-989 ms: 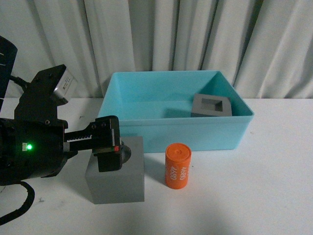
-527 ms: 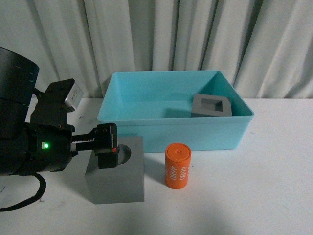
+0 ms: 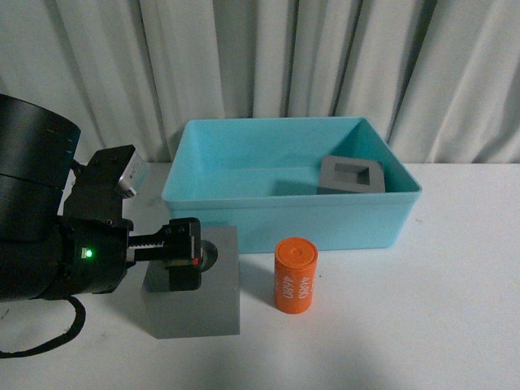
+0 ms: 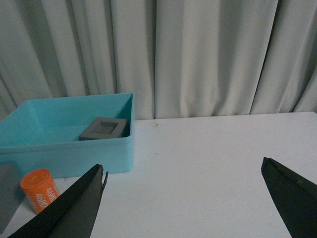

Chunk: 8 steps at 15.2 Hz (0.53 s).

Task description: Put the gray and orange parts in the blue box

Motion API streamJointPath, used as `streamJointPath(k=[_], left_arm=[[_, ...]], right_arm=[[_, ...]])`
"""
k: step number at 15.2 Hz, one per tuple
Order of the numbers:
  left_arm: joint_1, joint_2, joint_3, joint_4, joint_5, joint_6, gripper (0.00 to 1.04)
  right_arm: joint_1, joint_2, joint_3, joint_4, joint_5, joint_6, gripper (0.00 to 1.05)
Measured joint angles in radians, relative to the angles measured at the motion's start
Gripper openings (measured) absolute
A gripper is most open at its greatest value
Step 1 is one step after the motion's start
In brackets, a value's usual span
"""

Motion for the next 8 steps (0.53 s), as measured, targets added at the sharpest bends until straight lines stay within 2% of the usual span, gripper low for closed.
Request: streamJointPath(k=[1, 6, 8], left_arm=[[-0.003, 0.005, 0.0, 0.003, 0.0, 0.002, 0.96], [-0.003, 0.006, 0.002, 0.013, 0.005, -0.016, 0.37], [0.016, -0.041, -0.011, -0.026, 0.006, -0.025, 0.24]], right_arm=[[0.0, 0.0, 0.0, 0.0, 0.0, 0.0, 0.98], [0.0, 0.0, 0.0, 0.0, 0.0, 0.0, 0.98], [0.0, 0.0, 0.0, 0.0, 0.0, 0.0, 0.98]])
